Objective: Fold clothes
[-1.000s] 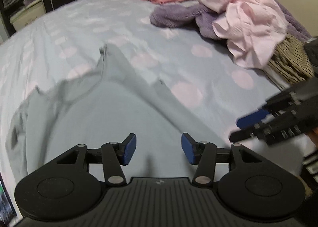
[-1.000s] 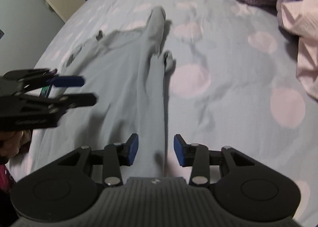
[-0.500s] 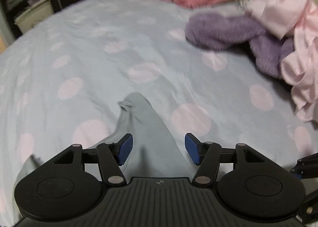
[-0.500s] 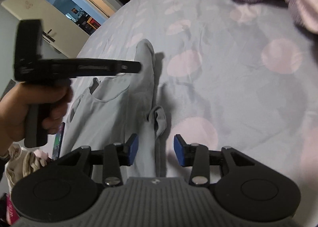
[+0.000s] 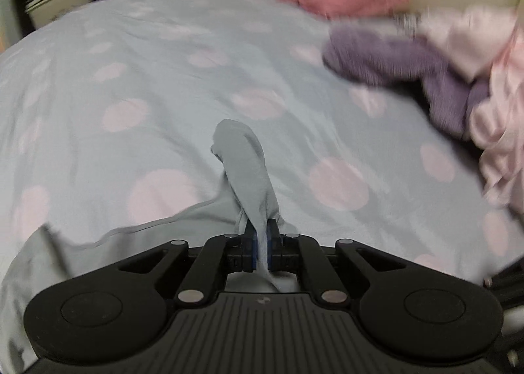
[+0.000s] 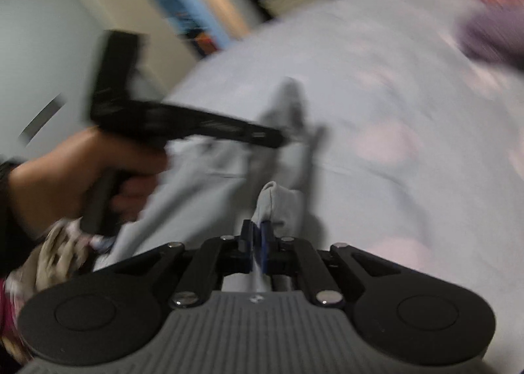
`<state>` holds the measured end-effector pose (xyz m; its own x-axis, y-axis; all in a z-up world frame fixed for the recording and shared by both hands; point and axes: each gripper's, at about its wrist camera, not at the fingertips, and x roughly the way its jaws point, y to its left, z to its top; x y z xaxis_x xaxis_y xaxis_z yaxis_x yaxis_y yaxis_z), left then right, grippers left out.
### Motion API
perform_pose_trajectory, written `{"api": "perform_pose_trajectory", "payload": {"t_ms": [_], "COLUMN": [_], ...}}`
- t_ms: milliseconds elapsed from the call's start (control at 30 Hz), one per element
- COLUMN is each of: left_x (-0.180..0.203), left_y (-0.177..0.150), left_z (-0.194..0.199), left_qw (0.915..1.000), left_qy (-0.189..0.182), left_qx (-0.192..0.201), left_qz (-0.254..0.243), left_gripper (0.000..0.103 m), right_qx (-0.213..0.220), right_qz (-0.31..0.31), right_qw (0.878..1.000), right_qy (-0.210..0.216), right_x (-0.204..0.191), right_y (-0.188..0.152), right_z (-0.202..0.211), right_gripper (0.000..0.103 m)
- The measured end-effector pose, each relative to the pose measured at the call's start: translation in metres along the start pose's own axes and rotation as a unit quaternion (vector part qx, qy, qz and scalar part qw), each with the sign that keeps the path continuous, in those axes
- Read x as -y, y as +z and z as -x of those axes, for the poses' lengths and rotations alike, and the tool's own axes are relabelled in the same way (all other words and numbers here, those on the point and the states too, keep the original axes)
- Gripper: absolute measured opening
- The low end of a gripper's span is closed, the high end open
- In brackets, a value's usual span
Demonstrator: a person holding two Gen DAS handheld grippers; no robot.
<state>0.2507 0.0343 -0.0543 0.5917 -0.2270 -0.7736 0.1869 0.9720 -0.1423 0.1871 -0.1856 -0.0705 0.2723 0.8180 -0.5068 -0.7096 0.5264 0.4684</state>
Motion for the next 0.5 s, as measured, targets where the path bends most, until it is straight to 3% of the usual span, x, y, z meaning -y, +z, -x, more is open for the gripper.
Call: {"api": "perform_pose_trajectory", "payload": {"t_ms": [67,167,267,300,333,433,500], "left_x": [-0.021,-0.052,-0.084,-0.094,-0.105,-0.116,-0.115], "left_y": [-0.017,-0.048,-0.077,-0.084,-0.092,-0.102,-0.101], "left_z": [0.021,0.041,0.052,0.054,0.056,0.063,0.068], "left_qw": [0.9993,0.9988,0.9965,0.9950,0.9932,0.9921,0.9934], "left_qy": [-0.018,0.002,0.031,0.029,0.026,0.028,0.029], "left_qx": [0.018,0.008,-0.009,-0.011,-0.012,-0.011,-0.010], "left_qz": [0.028,0.048,0.077,0.095,0.113,0.122,0.111], "left_gripper": [0.003,0.003,0.004,0.004,0.005,0.018,0.020], "right_qx": [-0.010,-0.033,-0.074,-0.070,-0.064,-0.066,-0.076], "right_qz": [0.043,0.089,0.111,0.113,0.114,0.102,0.088], "right_qw": [0.999,0.995,0.989,0.989,0.989,0.991,0.992], "right_qy": [0.005,0.019,0.057,0.063,0.068,0.059,0.043], "right_x": [-0.033,-0.076,-0.099,-0.101,-0.102,-0.086,-0.068], "right_y": [-0.003,-0.009,-0.015,-0.013,-0.011,-0.008,-0.008], "right_z": [-0.010,-0.027,-0.045,-0.045,-0.043,-0.040,-0.039], "right_gripper": [0.003,0.003,0.020,0.033,0.036,0.038,0.044]}}
